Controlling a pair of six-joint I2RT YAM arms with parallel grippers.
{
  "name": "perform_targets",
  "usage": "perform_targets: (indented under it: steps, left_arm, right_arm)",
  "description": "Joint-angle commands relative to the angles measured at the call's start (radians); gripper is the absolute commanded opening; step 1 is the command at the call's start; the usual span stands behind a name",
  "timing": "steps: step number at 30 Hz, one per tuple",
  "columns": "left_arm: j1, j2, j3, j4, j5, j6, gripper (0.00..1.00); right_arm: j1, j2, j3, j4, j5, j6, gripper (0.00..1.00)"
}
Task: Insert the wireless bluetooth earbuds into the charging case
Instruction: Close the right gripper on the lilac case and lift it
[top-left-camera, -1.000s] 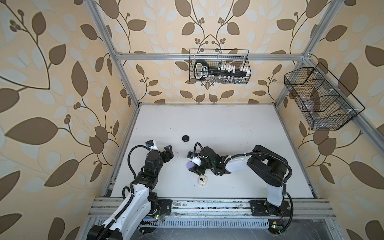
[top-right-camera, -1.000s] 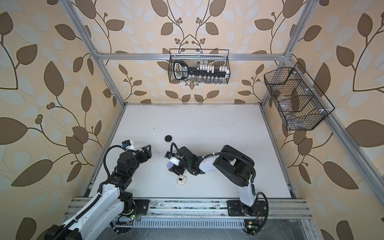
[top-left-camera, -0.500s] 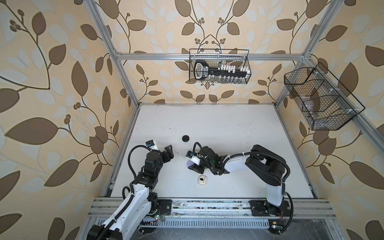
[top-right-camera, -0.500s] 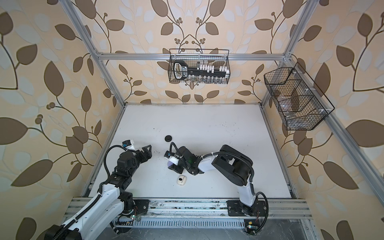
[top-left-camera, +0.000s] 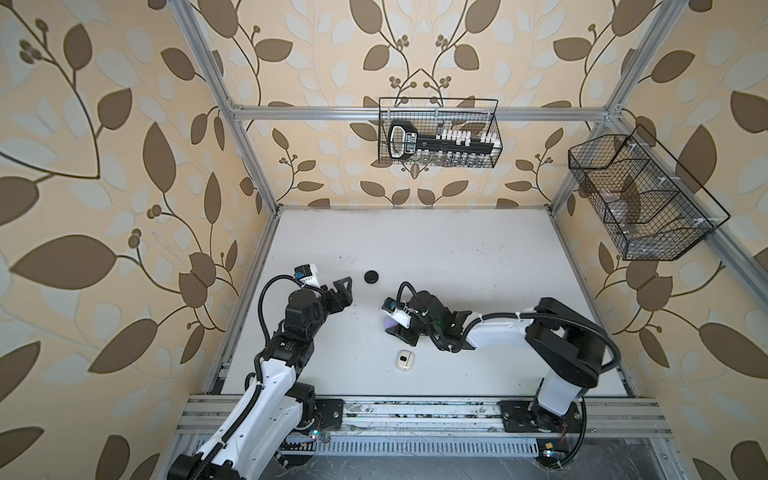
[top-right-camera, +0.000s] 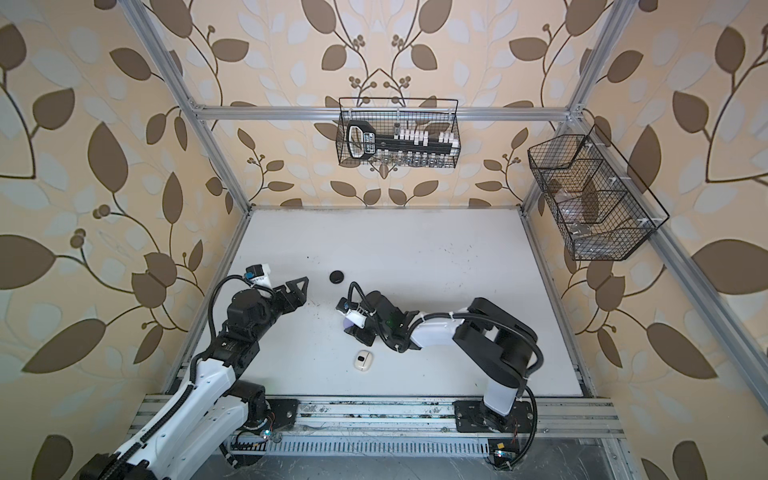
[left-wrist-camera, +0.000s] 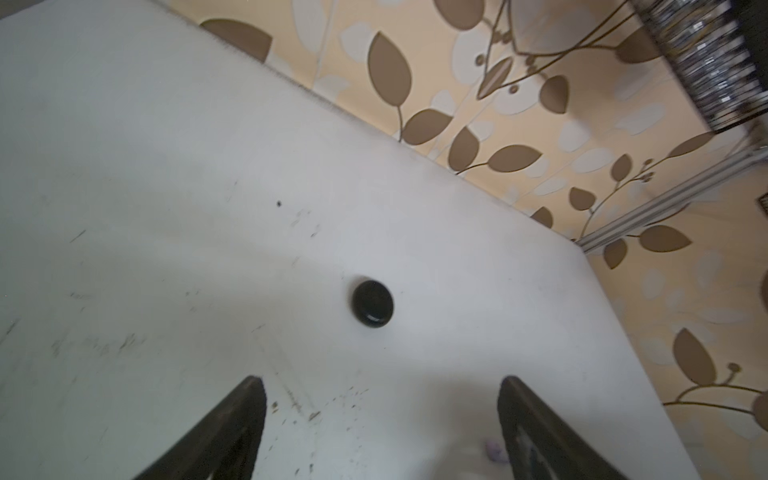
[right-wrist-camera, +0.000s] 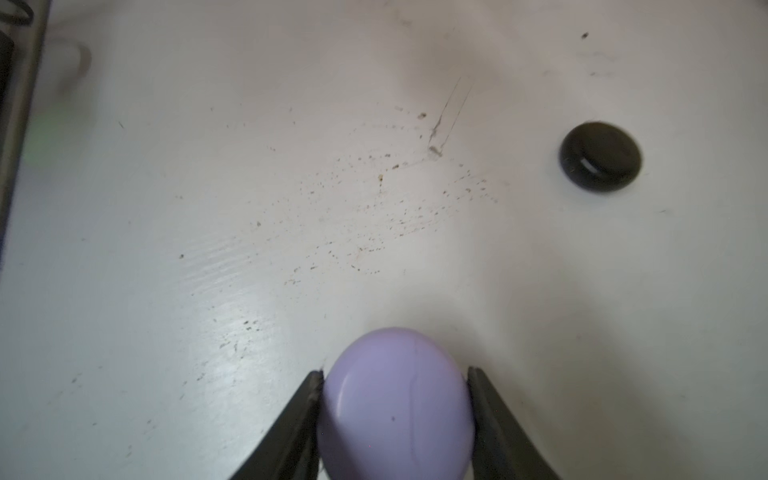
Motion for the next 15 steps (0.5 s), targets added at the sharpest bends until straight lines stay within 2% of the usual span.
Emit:
perform_targets:
  steps: [1, 4, 8, 12, 15]
  left_arm:
    - [0.002, -0.051, 0.09, -0.107, 0.072, 0.04, 0.9]
    - [0.002, -0.07, 0.139, -0.181, 0.084, 0.071, 0.91]
    - [0.001, -0.06, 0.177, -0.158, 0.143, 0.111, 0.91]
    - [0.002, -0.026, 0.168, -0.101, 0.11, 0.156, 0.91]
    - [0.002, -0.012, 0.164, -0.092, 0.076, 0.158, 0.89]
  right_arm:
    - [-0.005, -0.107, -0.046, 0.011, 0.05, -0.003, 0.38]
    - [-0.022, -0.177, -0.055, 0.015, 0.058, 0.002, 0.37]
    - [-0.061, -0.24, -0.026, 0.005, 0.058, -0.006, 0.36]
    - [-0.143, -0.249, -0.006, 0.1, -0.061, -0.046, 0.38]
    - [-0.176, -0.219, 0.033, 0.137, -0.084, -0.111, 0.36]
